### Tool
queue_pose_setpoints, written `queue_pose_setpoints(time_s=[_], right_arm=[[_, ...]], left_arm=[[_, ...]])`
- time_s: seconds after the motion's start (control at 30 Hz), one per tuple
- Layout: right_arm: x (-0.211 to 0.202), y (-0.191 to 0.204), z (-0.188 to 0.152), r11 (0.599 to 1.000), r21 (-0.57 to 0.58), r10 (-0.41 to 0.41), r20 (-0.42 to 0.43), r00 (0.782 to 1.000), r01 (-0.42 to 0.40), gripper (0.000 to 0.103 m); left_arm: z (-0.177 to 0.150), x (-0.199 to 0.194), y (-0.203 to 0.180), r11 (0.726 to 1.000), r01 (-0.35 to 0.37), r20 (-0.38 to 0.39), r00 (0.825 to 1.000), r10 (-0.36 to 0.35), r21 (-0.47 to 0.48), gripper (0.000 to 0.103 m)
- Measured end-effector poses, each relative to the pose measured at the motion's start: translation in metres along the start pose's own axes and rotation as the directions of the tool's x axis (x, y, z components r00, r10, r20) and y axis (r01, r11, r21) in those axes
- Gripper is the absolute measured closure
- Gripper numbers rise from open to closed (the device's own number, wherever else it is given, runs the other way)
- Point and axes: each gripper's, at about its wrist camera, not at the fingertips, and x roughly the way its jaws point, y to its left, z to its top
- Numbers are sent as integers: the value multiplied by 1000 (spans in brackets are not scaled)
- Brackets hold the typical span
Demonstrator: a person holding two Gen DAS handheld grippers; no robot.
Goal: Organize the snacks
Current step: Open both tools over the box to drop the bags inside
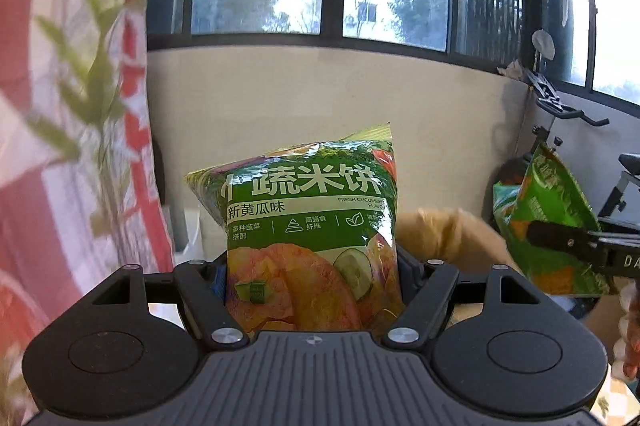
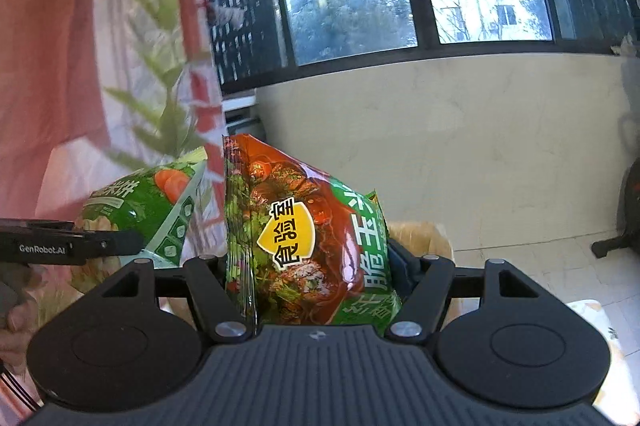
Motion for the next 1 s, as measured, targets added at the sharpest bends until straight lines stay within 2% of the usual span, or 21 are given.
queue_pose_setpoints(time_s=[0.17, 0.23, 0.47, 0.63, 0.7, 0.8, 1.0], right_arm=[[38, -22, 8, 998, 67, 0, 16, 1000, -1, 34], [53, -33, 7, 994, 112, -4, 3, 1000, 3, 34], [81, -63, -6, 973, 231, -8, -48, 999, 19, 33], [89, -74, -13, 967, 248, -33, -90, 995, 55, 24], [87, -76, -15, 968, 243, -36, -91, 995, 57, 19], [86, -75, -14, 969, 243, -35, -86, 996, 55, 19], [68, -67, -16, 969, 242, -23, -73, 997, 40, 19]], left_arm=[[21, 41, -12, 1000, -2, 76, 997, 3, -7, 27], [25, 61, -16, 1000, 9, 79, 997, -8, -22, 27], [19, 109, -33, 997, 72, 8, 997, -72, -36, 26], [14, 141, -37, 992, 114, -115, 986, -120, -60, 23], [11, 145, -35, 989, 124, -120, 984, -133, -83, 21], [11, 140, -35, 989, 116, -97, 987, -125, -90, 16], [10, 116, -25, 991, 110, -79, 990, -116, -76, 16]])
